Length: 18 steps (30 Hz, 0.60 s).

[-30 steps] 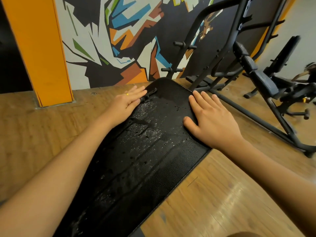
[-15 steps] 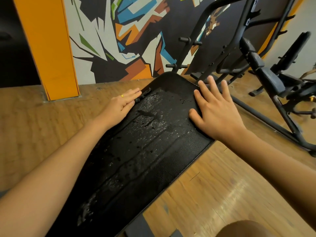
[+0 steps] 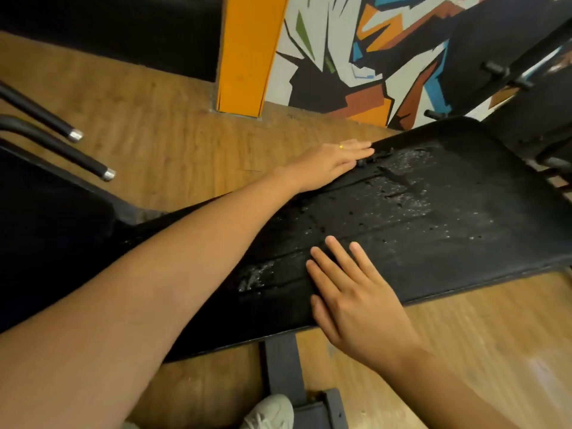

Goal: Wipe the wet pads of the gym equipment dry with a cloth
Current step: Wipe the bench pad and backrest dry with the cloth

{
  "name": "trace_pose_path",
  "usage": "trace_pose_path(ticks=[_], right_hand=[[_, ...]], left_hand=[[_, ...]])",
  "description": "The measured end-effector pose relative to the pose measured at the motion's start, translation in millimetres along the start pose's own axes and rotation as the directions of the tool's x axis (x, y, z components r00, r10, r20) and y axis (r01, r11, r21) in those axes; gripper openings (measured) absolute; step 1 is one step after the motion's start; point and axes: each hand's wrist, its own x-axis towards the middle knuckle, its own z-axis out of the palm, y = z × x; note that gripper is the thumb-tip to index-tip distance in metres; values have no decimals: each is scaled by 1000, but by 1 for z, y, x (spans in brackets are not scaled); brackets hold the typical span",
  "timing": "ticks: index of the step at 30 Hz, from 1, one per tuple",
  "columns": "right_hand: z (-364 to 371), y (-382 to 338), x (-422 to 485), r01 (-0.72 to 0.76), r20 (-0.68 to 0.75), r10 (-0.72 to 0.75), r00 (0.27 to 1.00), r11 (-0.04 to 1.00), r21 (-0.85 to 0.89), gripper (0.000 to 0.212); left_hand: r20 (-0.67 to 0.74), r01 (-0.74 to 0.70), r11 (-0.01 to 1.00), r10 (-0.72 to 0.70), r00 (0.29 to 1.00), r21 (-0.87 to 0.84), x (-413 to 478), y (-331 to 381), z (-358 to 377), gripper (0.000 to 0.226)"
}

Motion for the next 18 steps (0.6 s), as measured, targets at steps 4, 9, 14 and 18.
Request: trace_pose_path(ticks=[4, 9, 14, 18], right_hand=[[12, -7, 4, -37, 7, 37, 999, 999, -13, 56], [15, -9, 4, -66, -13, 66, 998, 998, -14, 56], [17, -9, 4, -63, -35, 62, 997, 998, -30, 56], [21, -8, 4, -63, -49, 61, 997, 997, -41, 56]], left_hand=[[-5, 8, 1000, -8, 1000, -5, -2, 3, -1, 45], [-4, -2, 1000, 1, 1000, -28, -7, -6, -1, 45], [-31, 32, 999, -34, 999, -39, -36, -31, -3, 45], [-42, 72, 995, -74, 996, -64, -39, -36, -1, 45]])
